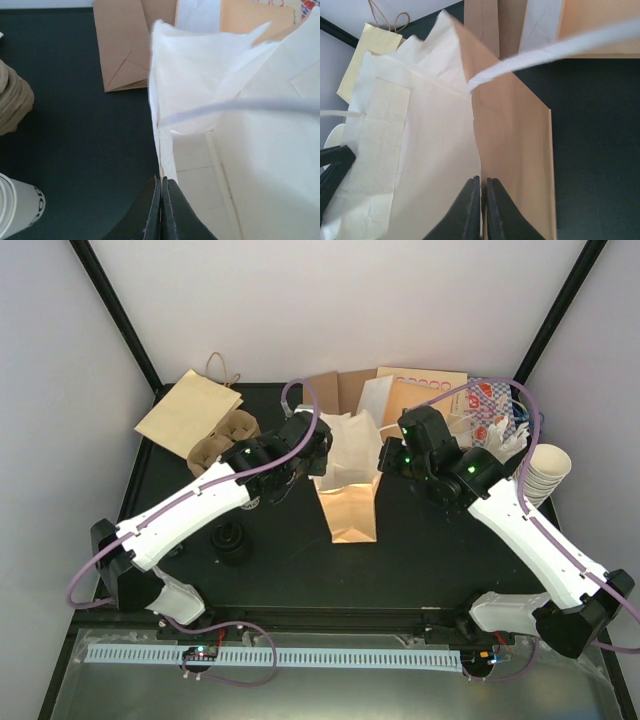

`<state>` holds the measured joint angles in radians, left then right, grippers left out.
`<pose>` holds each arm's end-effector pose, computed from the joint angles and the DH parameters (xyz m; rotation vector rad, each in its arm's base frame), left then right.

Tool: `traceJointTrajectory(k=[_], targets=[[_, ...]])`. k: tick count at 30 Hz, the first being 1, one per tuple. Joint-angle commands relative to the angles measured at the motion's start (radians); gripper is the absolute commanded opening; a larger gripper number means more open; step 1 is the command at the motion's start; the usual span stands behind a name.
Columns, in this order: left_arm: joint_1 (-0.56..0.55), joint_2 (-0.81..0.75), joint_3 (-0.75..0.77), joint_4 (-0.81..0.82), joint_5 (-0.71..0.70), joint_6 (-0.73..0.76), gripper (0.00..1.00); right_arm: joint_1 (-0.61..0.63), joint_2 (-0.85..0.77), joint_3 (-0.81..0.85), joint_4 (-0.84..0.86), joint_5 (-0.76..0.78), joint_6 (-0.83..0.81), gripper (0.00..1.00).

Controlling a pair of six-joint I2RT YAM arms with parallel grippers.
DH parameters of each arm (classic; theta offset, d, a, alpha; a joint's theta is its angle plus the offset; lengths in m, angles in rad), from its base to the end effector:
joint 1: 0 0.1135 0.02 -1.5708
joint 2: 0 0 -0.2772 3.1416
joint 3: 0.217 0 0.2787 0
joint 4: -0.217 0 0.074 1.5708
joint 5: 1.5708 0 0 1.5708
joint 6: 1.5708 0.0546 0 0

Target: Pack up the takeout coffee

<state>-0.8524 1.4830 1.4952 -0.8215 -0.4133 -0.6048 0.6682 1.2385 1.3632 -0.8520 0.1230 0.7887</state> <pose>0.2486 -0.2511 0.3632 0.0925 2.3068 -0.2533 0.2301 0.1731 0.3837 0.2079 2.3595 0.5984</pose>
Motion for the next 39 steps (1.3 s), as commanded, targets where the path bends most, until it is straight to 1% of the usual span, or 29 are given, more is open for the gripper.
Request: traceJointTrajectory(k=[1, 3, 5, 6, 9, 10, 11, 13, 17, 21, 27, 29, 32, 36, 39], targets=[[0.011, -0.058, -0.001, 0.028, 0.014, 0.042, 0.02, 0.007, -0.032, -0.011, 0.021, 0.022, -0.048, 0.09], [0.012, -0.068, -0.003, 0.041, 0.048, 0.061, 0.01, 0.005, -0.037, -0.019, 0.041, -0.021, -0.104, 0.15], [0.011, -0.076, -0.005, 0.048, 0.064, 0.07, 0.02, 0.007, -0.043, -0.023, 0.057, -0.075, -0.157, 0.23], [0.012, -0.077, -0.005, 0.049, 0.071, 0.077, 0.01, 0.006, -0.046, -0.024, 0.063, -0.106, -0.182, 0.31], [0.012, -0.079, -0.003, 0.047, 0.078, 0.089, 0.02, 0.006, -0.059, -0.021, 0.061, -0.161, -0.239, 0.43], [0.012, -0.08, -0.004, 0.046, 0.08, 0.091, 0.02, 0.007, -0.063, -0.019, 0.057, -0.17, -0.251, 0.46], [0.012, -0.079, -0.006, 0.044, 0.082, 0.094, 0.01, 0.006, -0.068, -0.017, 0.053, -0.179, -0.262, 0.53], [0.011, -0.082, -0.008, 0.045, 0.081, 0.098, 0.02, 0.007, -0.081, -0.013, 0.044, -0.208, -0.29, 0.63], [0.012, -0.084, -0.009, 0.05, 0.08, 0.106, 0.02, 0.006, -0.124, -0.017, 0.026, -0.253, -0.331, 0.75], [0.011, -0.086, -0.012, 0.059, 0.081, 0.108, 0.02, 0.005, -0.175, -0.034, 0.002, -0.209, -0.349, 0.87], [0.012, -0.087, -0.021, 0.084, 0.092, 0.103, 0.02, 0.003, -0.216, -0.022, -0.103, -0.065, -0.359, 0.91], [0.012, -0.087, -0.025, 0.099, 0.094, 0.098, 0.02, 0.003, -0.23, -0.024, -0.129, -0.01, -0.351, 0.97], [0.015, -0.087, -0.031, 0.123, 0.095, 0.085, 0.02, 0.003, -0.266, -0.04, -0.155, 0.079, -0.336, 1.0], [0.022, -0.082, -0.026, 0.145, 0.098, 0.073, 0.02, 0.004, -0.306, -0.069, -0.172, 0.162, -0.322, 1.0], [0.036, -0.081, -0.022, 0.161, 0.119, 0.064, 0.02, 0.003, -0.324, -0.098, -0.171, 0.193, -0.307, 1.0]])
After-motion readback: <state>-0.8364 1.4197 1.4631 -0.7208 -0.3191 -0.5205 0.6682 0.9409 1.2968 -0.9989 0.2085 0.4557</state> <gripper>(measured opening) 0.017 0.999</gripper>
